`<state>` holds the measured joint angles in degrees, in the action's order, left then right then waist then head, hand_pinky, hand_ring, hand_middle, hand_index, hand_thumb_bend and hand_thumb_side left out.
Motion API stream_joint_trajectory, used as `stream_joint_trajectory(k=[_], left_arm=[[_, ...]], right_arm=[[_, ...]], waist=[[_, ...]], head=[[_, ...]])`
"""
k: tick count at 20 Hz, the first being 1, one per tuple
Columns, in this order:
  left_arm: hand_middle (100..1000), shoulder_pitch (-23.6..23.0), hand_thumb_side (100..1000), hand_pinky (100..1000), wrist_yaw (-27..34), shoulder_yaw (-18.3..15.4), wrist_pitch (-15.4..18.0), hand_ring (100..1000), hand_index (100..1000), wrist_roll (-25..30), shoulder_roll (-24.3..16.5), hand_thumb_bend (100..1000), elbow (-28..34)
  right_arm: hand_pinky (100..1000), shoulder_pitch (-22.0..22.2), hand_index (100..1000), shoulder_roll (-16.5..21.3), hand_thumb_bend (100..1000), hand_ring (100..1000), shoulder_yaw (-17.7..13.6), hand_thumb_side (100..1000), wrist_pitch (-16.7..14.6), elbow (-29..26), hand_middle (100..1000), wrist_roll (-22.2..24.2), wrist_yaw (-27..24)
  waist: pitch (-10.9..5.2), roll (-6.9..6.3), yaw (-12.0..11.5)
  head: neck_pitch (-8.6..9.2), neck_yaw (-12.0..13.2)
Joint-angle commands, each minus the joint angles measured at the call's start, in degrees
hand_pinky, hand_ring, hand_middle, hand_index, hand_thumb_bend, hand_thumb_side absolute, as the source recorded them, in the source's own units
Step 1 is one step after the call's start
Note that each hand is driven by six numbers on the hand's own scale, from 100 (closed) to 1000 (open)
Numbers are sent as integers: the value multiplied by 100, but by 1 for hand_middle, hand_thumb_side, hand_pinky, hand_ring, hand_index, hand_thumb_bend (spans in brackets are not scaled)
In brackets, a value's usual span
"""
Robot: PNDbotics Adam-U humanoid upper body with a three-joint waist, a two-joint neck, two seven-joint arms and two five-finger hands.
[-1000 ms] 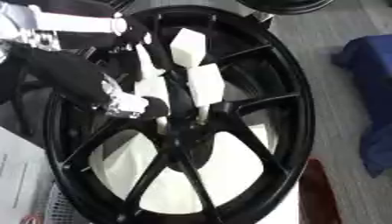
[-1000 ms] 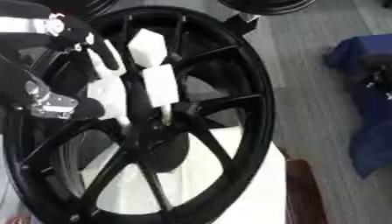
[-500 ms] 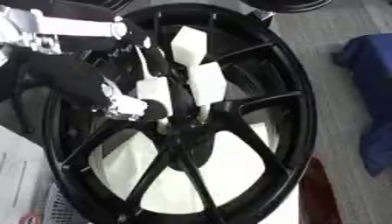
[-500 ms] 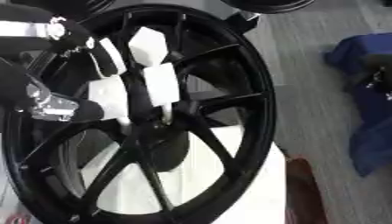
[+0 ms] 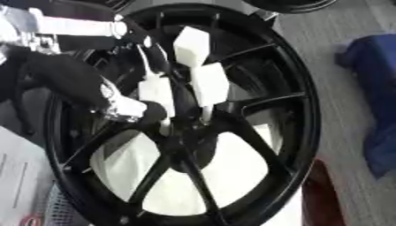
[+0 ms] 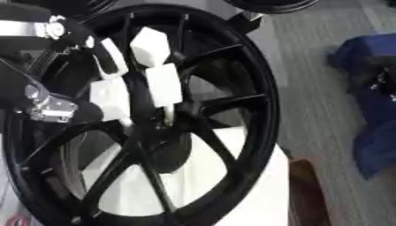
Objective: Pull the pin out of the wheel hub.
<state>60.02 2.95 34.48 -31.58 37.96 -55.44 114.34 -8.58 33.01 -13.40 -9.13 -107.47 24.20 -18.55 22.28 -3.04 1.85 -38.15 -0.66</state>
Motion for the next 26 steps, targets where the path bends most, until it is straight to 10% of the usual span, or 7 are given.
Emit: stream_joint_trajectory(k=[1, 26], left_arm=[[739, 74, 495, 736, -92, 0, -319, 752, 813, 248, -115, 455, 25], [663, 143, 412, 667, -818, 209, -942, 655, 771, 619, 17, 394, 25]], right_arm=[[822, -51, 798, 101, 100, 626, -47, 806, -26, -50, 583, 20, -3], [823, -59, 799, 71, 100, 628, -45, 820, -25, -41, 585, 42, 14]], waist=[[-100, 29, 6], [-68, 35, 11]], head=[[58, 14], [66, 56]])
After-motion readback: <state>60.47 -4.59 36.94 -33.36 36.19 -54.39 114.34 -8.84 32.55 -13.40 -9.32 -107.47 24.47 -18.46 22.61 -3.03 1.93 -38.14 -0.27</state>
